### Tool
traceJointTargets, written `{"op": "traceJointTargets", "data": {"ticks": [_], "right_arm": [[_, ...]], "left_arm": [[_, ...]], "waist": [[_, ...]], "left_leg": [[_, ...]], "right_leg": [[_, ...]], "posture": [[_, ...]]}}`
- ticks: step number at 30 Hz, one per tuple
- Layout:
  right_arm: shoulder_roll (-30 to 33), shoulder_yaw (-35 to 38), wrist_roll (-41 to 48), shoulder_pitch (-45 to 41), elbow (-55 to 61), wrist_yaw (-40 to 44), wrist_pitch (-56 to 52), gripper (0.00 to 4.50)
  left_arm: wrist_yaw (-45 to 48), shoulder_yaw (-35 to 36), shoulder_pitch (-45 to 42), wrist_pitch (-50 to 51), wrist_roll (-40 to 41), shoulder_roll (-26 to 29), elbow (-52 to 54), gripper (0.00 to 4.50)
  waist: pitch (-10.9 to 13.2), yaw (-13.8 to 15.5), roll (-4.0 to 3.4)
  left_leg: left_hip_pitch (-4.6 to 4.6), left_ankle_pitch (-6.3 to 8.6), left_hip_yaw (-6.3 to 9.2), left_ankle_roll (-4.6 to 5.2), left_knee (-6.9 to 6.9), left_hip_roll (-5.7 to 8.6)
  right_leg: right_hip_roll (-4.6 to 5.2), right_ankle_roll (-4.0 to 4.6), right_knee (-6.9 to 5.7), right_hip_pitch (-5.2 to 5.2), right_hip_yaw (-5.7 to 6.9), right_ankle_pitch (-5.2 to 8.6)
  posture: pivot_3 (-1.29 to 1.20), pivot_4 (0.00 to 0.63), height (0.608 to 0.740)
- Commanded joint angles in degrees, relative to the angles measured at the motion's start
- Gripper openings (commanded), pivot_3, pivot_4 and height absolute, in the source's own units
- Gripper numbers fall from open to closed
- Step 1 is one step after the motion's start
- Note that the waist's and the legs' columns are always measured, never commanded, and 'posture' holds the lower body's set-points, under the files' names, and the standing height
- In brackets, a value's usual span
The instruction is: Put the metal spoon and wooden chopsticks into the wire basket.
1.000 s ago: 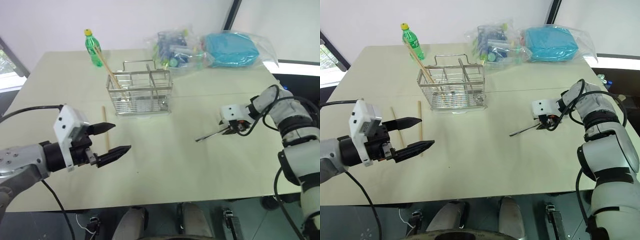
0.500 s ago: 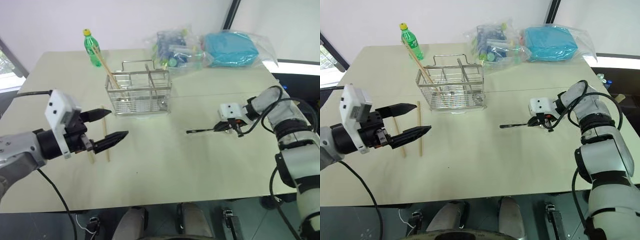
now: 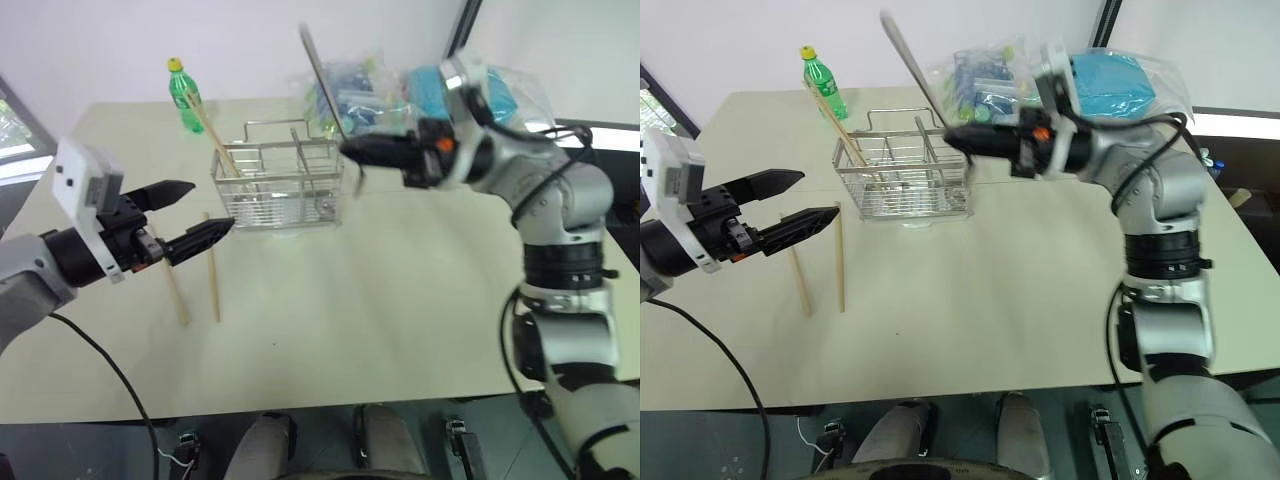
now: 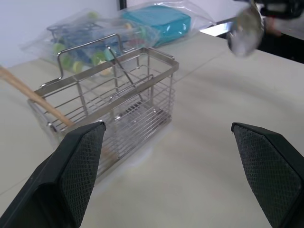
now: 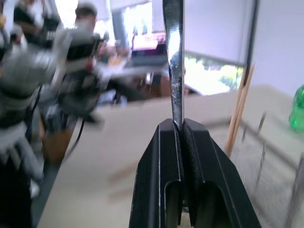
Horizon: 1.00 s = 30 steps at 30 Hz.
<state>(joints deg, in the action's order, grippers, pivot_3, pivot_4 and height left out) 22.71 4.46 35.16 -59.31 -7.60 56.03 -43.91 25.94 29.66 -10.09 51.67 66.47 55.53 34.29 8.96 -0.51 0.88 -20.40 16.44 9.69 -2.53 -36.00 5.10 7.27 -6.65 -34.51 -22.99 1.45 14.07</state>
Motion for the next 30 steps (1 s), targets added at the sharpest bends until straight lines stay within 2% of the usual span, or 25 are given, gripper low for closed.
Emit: {"op": "traceJointTargets", "data": {"ticks": [1, 6, 10, 17, 18, 20, 25, 30], "right_arm": [[-4.6, 1.4, -4.5, -4.4, -6.2, -10.7, 6.1, 0.04], [-10.2, 1.3, -9.1, -7.9, -18.1, -15.9, 16.3, 0.04], [-12.3, 1.0, -11.4, -8.8, -25.3, -16.6, 22.0, 0.04], [-14.5, -0.8, -14.6, -5.5, -28.1, -16.3, 25.0, 0.04], [-14.6, -0.7, -14.5, -5.2, -27.7, -16.6, 24.3, 0.68], [-14.7, -0.6, -14.5, -4.8, -26.9, -17.1, 23.4, 1.43], [-13.5, -0.3, -15.2, -4.5, -24.6, -18.7, 22.4, 3.95], [-10.1, 1.0, -14.0, -5.3, -19.1, -18.6, 19.1, 3.95]], "left_arm": [[-0.5, 0.0, -1.7, -1.8, -0.9, -0.4, -0.2, 4.5], [-3.0, 1.4, -1.8, -1.7, 0.3, -1.4, 0.5, 4.5], [-4.4, 2.9, -0.7, -1.4, 1.4, -1.2, 1.4, 4.5], [-6.6, 4.8, 0.6, -1.3, 3.1, -0.8, 2.3, 4.5], [-6.8, 5.1, 0.8, -1.3, 3.3, -0.8, 2.5, 4.5], [-7.3, 5.5, 1.1, -1.3, 3.8, -0.7, 2.4, 4.5], [-8.4, 4.7, 0.3, -1.7, 3.7, -1.1, 1.2, 4.5], [-10.3, 3.8, -0.9, -2.3, 3.1, -2.3, -0.1, 4.5]], "waist": [[-0.1, 0.1, 0.11], [-0.1, -0.3, 0.19], [-0.1, -0.6, 0.18], [-0.1, -0.8, 0.18], [-0.1, -0.8, 0.18], [-0.1, -0.7, 0.18], [-0.1, -0.6, 0.18], [-0.1, -0.5, 0.18]], "left_leg": [[-0.07, -0.04, 0.01, -0.07, -0.01, 0.02], [-0.09, -0.14, -0.07, -0.22, -0.01, 0.07], [-0.11, -0.17, -0.13, -0.25, 0.03, 0.03], [-0.07, -0.17, -0.13, -0.26, 0.04, 0.0], [-0.08, -0.17, -0.13, -0.26, 0.04, -0.01], [-0.07, -0.17, -0.13, -0.26, 0.04, -0.02], [-0.07, -0.19, -0.13, -0.29, 0.02, -0.01], [-0.07, -0.19, -0.13, -0.29, 0.02, 0.01]], "right_leg": [[0.01, 0.0, -0.02, -0.11, 0.0, 0.0], [0.07, -0.03, -0.17, -0.17, -0.02, -0.02], [0.07, -0.04, -0.58, -0.34, -0.05, -0.02], [-0.04, -0.04, -0.62, -0.35, -0.09, -0.02], [-0.04, -0.04, -0.62, -0.35, -0.1, -0.01], [-0.05, -0.03, -0.62, -0.34, -0.13, -0.02], [-0.06, -0.03, -0.61, -0.34, -0.15, -0.01], [-0.07, -0.03, -0.61, -0.35, -0.16, -0.01]], "posture": [[0.0, 0.15, 0.696], [0.0, 0.15, 0.696], [0.0, 0.15, 0.696], [0.0, 0.15, 0.696], [0.0, 0.15, 0.696], [0.0, 0.15, 0.696], [0.0, 0.15, 0.696], [0.0, 0.15, 0.696]]}}
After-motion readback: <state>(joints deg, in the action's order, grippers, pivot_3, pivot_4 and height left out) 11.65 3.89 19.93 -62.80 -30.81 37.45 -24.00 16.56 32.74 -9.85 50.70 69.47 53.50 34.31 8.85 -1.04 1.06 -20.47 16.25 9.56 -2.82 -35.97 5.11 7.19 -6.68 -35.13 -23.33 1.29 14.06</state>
